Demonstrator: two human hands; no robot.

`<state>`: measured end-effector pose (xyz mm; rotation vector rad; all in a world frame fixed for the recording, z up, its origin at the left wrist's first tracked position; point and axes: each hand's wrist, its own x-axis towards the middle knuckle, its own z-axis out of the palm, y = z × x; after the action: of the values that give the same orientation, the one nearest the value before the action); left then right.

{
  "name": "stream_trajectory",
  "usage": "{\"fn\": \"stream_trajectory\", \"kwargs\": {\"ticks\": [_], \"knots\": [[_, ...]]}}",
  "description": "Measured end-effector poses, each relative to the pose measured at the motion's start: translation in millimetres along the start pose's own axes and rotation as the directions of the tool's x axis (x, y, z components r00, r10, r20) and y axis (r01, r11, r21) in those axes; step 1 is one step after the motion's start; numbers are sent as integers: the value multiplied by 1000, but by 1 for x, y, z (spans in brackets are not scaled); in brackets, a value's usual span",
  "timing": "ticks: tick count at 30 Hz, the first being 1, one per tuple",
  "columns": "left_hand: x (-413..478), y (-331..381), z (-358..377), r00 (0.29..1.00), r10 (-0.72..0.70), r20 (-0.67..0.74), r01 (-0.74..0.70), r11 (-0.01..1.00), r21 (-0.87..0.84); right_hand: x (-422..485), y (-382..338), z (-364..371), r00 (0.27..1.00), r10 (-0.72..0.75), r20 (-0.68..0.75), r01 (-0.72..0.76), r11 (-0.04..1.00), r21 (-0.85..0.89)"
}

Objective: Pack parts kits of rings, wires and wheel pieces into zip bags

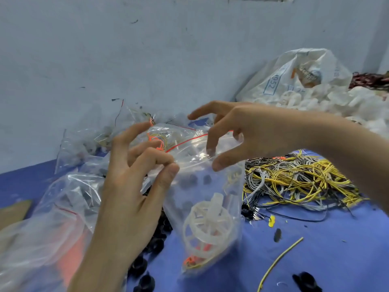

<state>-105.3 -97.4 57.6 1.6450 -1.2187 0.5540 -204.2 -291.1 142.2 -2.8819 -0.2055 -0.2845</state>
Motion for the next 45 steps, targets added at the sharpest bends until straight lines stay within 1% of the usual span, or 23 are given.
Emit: {"fn": "stream_trajectory", "kwargs": {"ticks": [2, 4, 7, 9, 12, 15, 17, 19, 22, 26, 29, 32, 36, 38, 45], "knots": [[-1, 0, 0, 992, -123, 21, 124, 989, -75, 0, 0, 2, 999, 17, -37, -17, 1000, -4], [-3, 1, 0, 982, -189, 20, 190, 975, -117, 0, -3, 6, 995, 37, -92, -35, 999, 15], [-3, 8, -1, 984, -179, -24, 175, 976, -128, 0, -17, 12, 990, 29, -139, -11, 992, 123], [-4, 14, 0, 983, -177, -44, 166, 968, -186, 0, -28, 16, 987, 8, -162, 37, 961, 273], [-6, 20, 1, 981, -181, -62, 163, 959, -231, -2, -32, 29, 975, -6, -220, 99, 905, 415], [-6, 22, 4, 978, -199, -63, 172, 939, -296, -5, -28, 41, 974, 53, -221, 67, 864, 500], [-6, 20, 7, 975, -215, -63, 185, 931, -314, -5, -20, 42, 966, 95, -239, 46, 850, 525], [-6, 17, 10, 964, -259, -68, 224, 920, -322, -8, -14, 39, 953, 115, -279, 51, 849, 527], [-8, 15, 12, 935, -344, -82, 305, 902, -306, -12, -11, 38, 949, 108, -297, 64, 856, 514], [-7, 13, 12, 915, -393, -90, 350, 885, -308, -7, -13, 41, 949, 110, -295, 57, 862, 504], [-6, 13, 11, 922, -380, -69, 347, 893, -287, -3, -17, 43, 952, 109, -287, 59, 852, 521], [-6, 15, 10, 941, -331, -70, 309, 925, -221, -1, -20, 45, 961, 92, -261, 57, 857, 512], [-7, 20, 8, 972, -214, -96, 211, 977, -35, 1, -22, 47, 964, 37, -263, 103, 861, 498], [-6, 22, 8, 983, -147, -113, 154, 987, 48, 2, -22, 47, 964, 34, -265, 109, 855, 507], [-6, 24, 7, 993, -66, -103, 79, 989, 125, 1, -25, 46, 968, 10, -251, 119, 862, 492]]}}
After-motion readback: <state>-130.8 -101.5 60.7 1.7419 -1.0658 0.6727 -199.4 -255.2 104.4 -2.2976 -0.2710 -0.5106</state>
